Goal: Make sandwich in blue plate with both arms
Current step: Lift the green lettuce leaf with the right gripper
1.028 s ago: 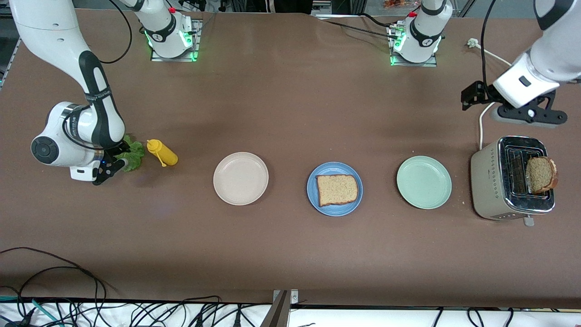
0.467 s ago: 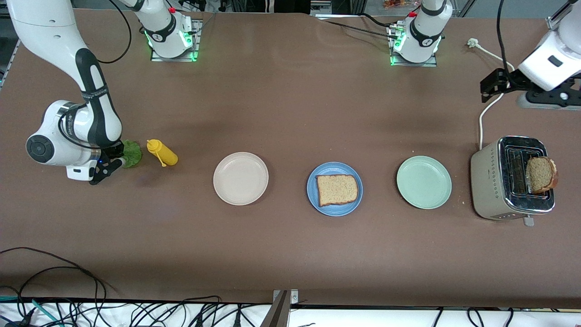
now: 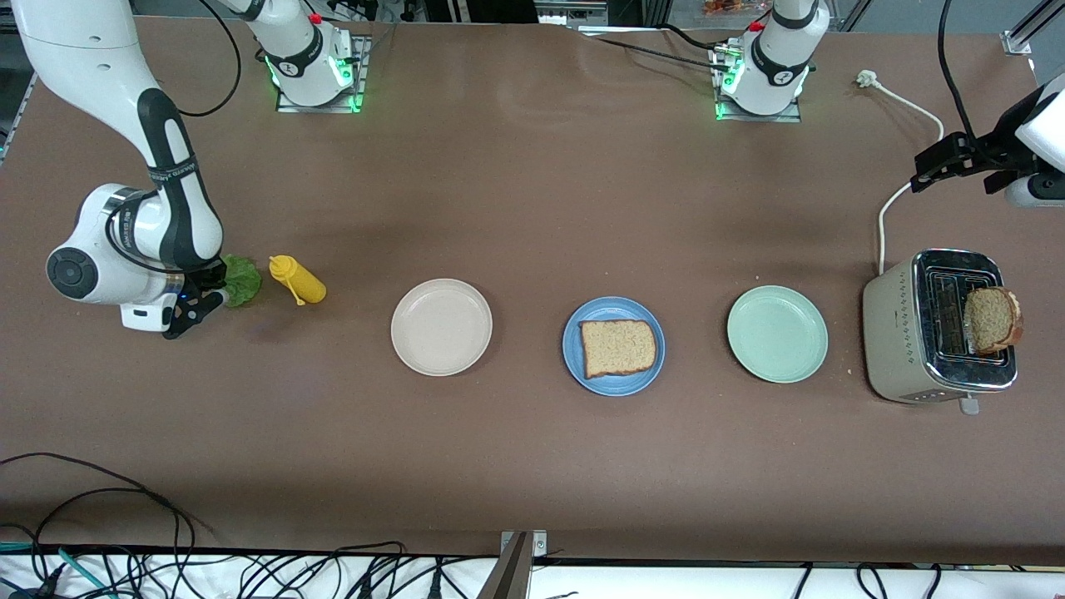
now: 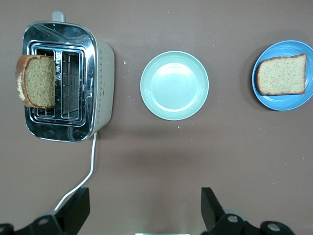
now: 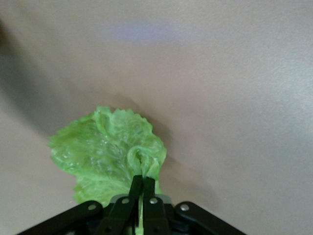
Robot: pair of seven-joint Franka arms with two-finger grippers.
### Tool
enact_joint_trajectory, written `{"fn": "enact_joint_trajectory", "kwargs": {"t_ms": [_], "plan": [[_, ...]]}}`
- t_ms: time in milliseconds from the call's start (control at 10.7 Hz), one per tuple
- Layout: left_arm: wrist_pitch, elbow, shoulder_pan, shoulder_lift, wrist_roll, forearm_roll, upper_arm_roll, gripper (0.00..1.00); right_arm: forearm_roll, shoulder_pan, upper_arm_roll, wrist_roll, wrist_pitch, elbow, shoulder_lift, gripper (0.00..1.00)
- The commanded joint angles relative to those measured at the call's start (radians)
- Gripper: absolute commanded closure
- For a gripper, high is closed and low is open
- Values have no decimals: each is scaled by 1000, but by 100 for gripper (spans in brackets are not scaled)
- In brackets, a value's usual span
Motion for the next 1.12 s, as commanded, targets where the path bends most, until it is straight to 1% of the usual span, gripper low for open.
{"fn": "enact_joint_trajectory", "kwargs": {"t_ms": [0,187,374,561,748,1028], "plan": [[-37,46,-20,15,2,-8,5,0,25,-9,6,-20,-159,103,2,100],[-40,49,-20,15,2,-6,5,0,25,-8,5,-11,-259,176,0,100],[-35,49,-18,17,2,0,4,0,25,-7,3,-9,-315,216,0,100],[-35,84,-8,22,-7,-3,11,0,25,-7,3,-8,-377,262,-6,100],[-35,109,14,22,1,-5,23,0,30,-7,2,-6,-549,380,-6,100],[-34,112,9,25,-8,-3,20,0,31,-1,8,-2,-780,573,-6,100]]}}
